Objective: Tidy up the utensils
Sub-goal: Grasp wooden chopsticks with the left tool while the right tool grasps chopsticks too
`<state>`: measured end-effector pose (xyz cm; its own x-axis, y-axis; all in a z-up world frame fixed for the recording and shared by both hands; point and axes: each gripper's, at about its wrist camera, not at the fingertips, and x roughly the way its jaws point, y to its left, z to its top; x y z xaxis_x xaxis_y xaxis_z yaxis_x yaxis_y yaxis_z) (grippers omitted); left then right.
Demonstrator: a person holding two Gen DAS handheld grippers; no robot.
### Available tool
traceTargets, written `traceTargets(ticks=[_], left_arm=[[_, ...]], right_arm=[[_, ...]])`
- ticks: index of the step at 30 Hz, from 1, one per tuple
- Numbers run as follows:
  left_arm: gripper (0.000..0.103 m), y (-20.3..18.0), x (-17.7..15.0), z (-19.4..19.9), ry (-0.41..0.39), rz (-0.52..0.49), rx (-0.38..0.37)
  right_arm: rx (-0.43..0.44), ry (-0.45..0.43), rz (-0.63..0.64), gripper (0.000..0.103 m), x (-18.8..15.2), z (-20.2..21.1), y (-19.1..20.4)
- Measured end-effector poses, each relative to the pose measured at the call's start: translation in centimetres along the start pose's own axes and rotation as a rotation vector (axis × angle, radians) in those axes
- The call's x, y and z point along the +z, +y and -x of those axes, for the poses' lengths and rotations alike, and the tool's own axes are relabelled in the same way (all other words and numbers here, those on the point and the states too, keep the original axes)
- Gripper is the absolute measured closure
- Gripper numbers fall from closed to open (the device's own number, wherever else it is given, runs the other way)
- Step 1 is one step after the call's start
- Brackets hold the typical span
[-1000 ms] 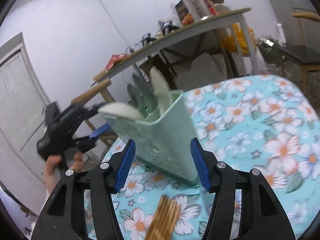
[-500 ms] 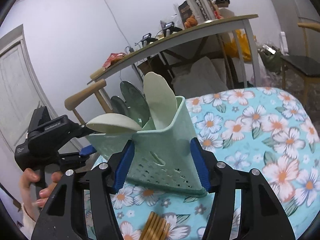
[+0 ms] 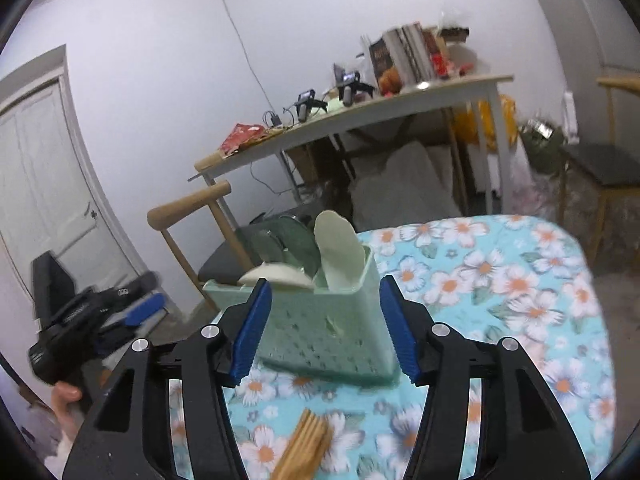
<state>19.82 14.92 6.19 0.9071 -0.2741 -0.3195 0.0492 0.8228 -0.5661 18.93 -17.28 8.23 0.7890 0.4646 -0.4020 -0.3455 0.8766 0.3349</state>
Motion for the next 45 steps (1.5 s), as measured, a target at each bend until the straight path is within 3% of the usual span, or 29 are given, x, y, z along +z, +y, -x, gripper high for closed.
traceTargets(ticks=[2,3,6,8,11,16,19,22,24,26,36,45], left_arm=[[0.044,-0.4,-2.4,0.4,0.078,-0.030,-0.022],[0.044,-0.4,-4.1,-0.2,0.156,-0.040,-0.067],[0.046,0.3,-8.2,-3.1,0.344,0.018,-0.147],[0.057,0.4,-10.6,-5.5,0.491,0.049,-0.199],[0.065,-0.2,-12.7,-6.6,0.570,0.001,-0.172],[0.067,-0.2,-13.9,-7.0,0.587,-0.011,-0.128],[0.073,0.3,-14.3,-7.1,0.586,-0.003,-0.111],[0.080,0.7,-14.5,-6.9,0.580,0.011,-0.110],[0.086,1.8,-14.6,-6.7,0.580,0.051,-0.119],[0.091,3.0,-14.5,-6.6,0.578,0.110,-0.132],[0.097,4.5,-14.0,-5.5,0.570,0.206,-0.174],[0.097,4.9,-13.9,-4.7,0.551,0.207,-0.178]], right_arm=[[-0.009,0.029,-0.020,0.046,-2.1,0.9,-0.3],[0.001,0.051,-0.035,0.046,-3.1,0.9,-0.6],[0.074,0.181,-0.116,0.046,-7.0,-1.1,-1.7],[0.103,0.254,-0.153,0.048,-8.9,-2.7,-2.0],[0.145,0.351,-0.206,0.054,-11.2,-4.4,-2.3],[0.172,0.390,-0.283,0.058,-12.6,-5.6,-3.7],[0.196,0.400,-0.326,0.062,-12.9,-6.1,-4.4],[0.201,0.395,-0.340,0.071,-13.3,-6.0,-4.5],[0.218,0.395,-0.372,0.086,-13.5,-6.0,-4.7],[0.238,0.412,-0.388,0.090,-13.8,-6.5,-4.8],[0.319,0.445,-0.425,0.091,-14.0,-8.2,-3.5],[0.318,0.422,-0.416,0.096,-13.9,-7.7,-3.6]])
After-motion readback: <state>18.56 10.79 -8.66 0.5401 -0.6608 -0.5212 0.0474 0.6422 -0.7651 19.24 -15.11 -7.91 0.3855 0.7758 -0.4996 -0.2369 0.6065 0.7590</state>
